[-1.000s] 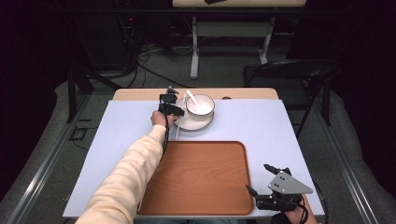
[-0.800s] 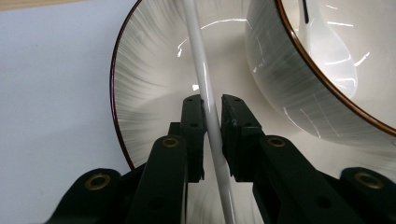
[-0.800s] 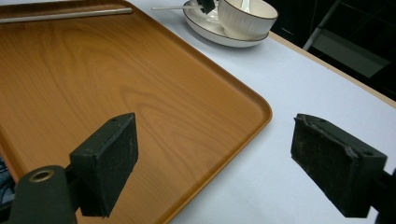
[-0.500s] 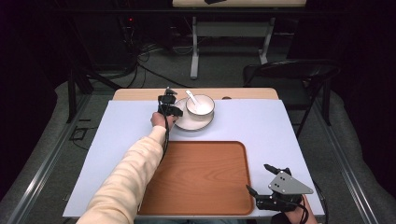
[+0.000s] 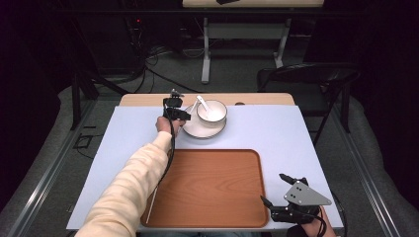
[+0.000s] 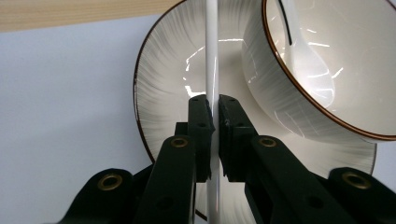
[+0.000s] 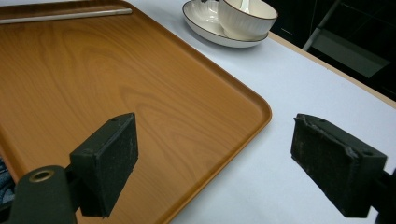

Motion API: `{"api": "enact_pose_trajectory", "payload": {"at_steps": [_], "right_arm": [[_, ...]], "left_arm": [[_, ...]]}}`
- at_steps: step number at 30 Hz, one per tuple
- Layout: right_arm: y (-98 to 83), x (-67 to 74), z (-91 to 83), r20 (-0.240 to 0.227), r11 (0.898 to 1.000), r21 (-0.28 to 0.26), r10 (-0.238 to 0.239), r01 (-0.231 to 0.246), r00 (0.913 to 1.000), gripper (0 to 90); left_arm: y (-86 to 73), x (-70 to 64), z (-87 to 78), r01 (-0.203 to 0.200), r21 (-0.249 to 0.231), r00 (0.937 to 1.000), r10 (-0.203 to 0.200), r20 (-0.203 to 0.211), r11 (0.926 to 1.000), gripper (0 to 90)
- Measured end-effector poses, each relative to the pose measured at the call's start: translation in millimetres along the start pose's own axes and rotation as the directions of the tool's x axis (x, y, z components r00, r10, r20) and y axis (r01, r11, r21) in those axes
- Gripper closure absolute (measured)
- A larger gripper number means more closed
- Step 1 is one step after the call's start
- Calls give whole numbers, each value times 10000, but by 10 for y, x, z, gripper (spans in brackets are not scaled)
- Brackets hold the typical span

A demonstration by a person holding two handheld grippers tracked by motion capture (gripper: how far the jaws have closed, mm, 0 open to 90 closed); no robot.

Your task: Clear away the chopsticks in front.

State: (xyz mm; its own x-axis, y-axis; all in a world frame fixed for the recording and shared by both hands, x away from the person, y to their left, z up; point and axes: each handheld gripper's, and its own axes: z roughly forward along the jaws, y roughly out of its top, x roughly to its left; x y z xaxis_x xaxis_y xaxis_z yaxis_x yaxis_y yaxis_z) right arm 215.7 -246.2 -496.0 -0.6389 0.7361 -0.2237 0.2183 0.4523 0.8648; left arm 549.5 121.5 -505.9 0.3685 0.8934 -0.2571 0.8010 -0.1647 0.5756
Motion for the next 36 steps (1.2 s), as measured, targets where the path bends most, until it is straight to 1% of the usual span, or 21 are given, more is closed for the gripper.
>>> {"api": "enact_pose_trajectory", "payload": {"at_steps": [2, 5, 6, 7, 8, 9, 10, 11, 12, 15, 18, 19, 20, 22, 26, 27, 28, 29, 30, 35, 36], "right_arm": [[0, 0, -1, 9, 10000, -2, 7, -7, 10000, 143], [0, 0, 1, 7, 10000, 5, -3, 3, 10000, 143], [0, 0, 1, 7, 10000, 5, -3, 3, 10000, 143], [0, 1, 0, 11, 10000, 2, -4, 4, 10000, 144], [0, 1, -2, 10, 10000, -4, 3, -3, 10000, 144], [0, 1, -1, 14, 10000, -11, 17, -17, 10000, 144], [1, 0, 1, 1, 10000, -2, 7, -7, 10000, 143], [1, 1, 3, 11, 10000, 7, -1, 1, 10000, 144], [2, 3, 3, 6, 10000, 6, -2, 2, 10000, 144], [1, 1, 0, -11, 10000, -21, 5, -5, 10000, 144], [0, 0, -1, -37, 10000, -50, -11, 11, 10000, 143], [-1, 0, -4, -43, 9999, -112, -5, 4, 10000, 143], [-1, 0, -4, -43, 9999, -112, -5, 4, 10000, 143], [-8, -8, -10, 20, 9995, -311, 22, -21, 10000, 144], [-15, -16, -16, 102, 9987, -501, 71, -65, 9999, 143], [-16, -19, -18, 111, 9986, -518, 107, -101, 9999, 143], [-16, -19, -18, 111, 9986, -518, 107, -101, 9999, 143], [-15, -19, -13, 84, 9987, -493, 94, -89, 9999, 143], [-15, -19, -13, 84, 9987, -493, 94, -89, 9999, 143], [-9, -13, -12, 41, 9987, -512, 53, -51, 10000, 143], [-7, -11, -10, 36, 9987, -512, 45, -43, 10000, 143]], "left_arm": [[4, 17, -59, 1, -104, 10000, -1, -13, 9999, 844], [-13, 49, -164, 98, -294, 9999, -95, 92, 9995, 844], [-13, 49, -164, 98, -294, 9999, -95, 92, 9995, 843], [-25, 58, -205, 102, -343, 9998, -97, 152, 9994, 843], [-42, 63, -241, 89, -422, 9998, -83, 155, 9991, 843], [-78, 85, -322, 119, -511, 9996, -106, 256, 9986, 844], [-78, 85, -322, 119, -511, 9996, -106, 256, 9986, 843], [-112, 101, -408, 114, -589, 9996, -98, 277, 9982, 844], [-112, 101, -408, 114, -589, 9996, -98, 277, 9982, 843], [-162, 124, -530, 187, -712, 9991, -160, 390, 9973, 843], [-219, 129, -642, 110, -816, 9989, -73, 455, 9966, 844], [-257, 124, -713, 117, -893, 9985, -70, 535, 9959, 843], [-257, 124, -713, 117, -893, 9985, -70, 535, 9959, 843], [-321, 106, -809, 51, -989, 9979, 14, 652, 9951, 843], [-400, 80, -890, 40, -1061, 9971, 41, 763, 9943, 844], [-460, 60, -948, 30, -1180, 9968, 65, 799, 9930, 844], [-460, 60, -948, 30, -1180, 9968, 65, 799, 9930, 844], [-526, 33, -1009, 28, -1250, 9964, 78, 842, 9922, 843], [-526, 33, -1009, 28, -1250, 9964, 78, 842, 9922, 843], [-723, -34, -1143, 0, -1450, 9957, 135, 919, 9894, 843], [-766, -44, -1166, 29, -1437, 9949, 116, 1004, 9896, 843]]}}
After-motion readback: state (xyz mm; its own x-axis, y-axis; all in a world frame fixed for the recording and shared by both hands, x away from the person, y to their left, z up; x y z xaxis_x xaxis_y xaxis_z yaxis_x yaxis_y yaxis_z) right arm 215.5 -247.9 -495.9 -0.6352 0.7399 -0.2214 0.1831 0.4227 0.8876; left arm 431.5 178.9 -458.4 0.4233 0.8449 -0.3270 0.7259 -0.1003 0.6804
